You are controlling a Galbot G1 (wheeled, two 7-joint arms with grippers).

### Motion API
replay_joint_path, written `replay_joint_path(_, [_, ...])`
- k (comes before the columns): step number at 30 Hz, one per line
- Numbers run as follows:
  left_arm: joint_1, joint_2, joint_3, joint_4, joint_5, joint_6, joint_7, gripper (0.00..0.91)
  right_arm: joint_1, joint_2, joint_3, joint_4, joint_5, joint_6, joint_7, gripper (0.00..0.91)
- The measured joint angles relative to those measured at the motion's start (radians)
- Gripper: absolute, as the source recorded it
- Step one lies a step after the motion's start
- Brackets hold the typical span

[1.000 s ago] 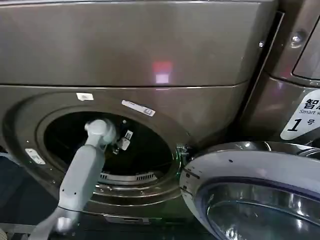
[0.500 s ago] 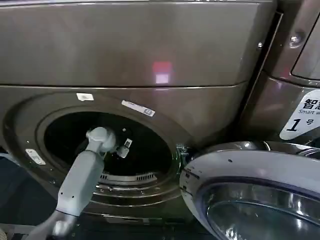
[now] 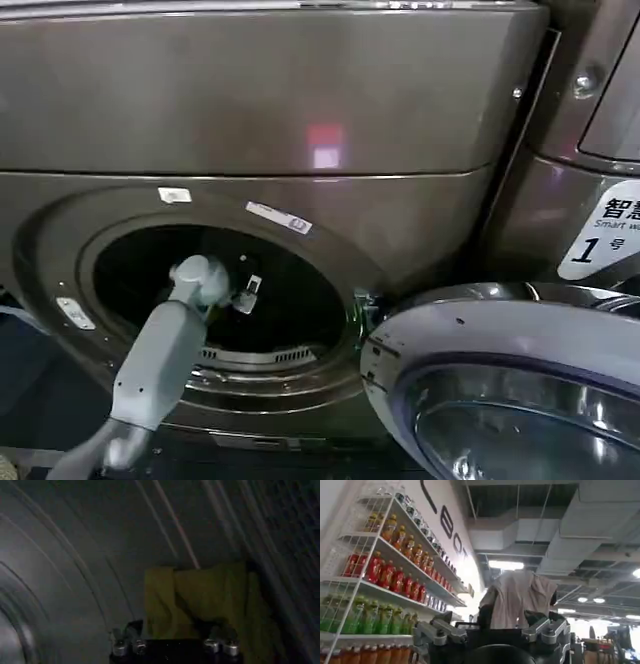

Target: Grasp the clothes from the dryer.

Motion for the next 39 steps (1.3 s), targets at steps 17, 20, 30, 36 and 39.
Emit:
replay_joint_path(17, [-0.016, -0.019, -0.040, 0.029, -0.062, 0.076, -0.054, 0.000, -0.001, 0.015, -0.005, 0.044, 0.036, -0.050, -0.045, 0.907])
replay_joint_path(20, [-0.012, -0.025, -0.059, 0.010, -0.099, 0.093, -0.094, 0.000, 0.002, 0.020, -0.010, 0.048, 0.038, -0.051, -0.047, 0.907])
replay_joint_path(30, [-0.023, -0.068, -0.111, -0.078, -0.287, 0.220, -0.387, 0.000, 0.005, 0.025, -0.030, 0.073, 0.060, -0.058, -0.036, 0.907])
replay_joint_path(36, [-0.015, -0.107, -0.125, -0.119, -0.380, 0.340, -0.593, 0.000, 0.011, 0.033, -0.036, 0.087, 0.088, -0.048, -0.037, 0.907])
replay_joint_path(39, [-0.021, -0.129, -0.129, -0.124, -0.428, 0.399, -0.701, 0.000, 0.012, 0.037, -0.035, 0.098, 0.101, -0.048, -0.039, 0.907])
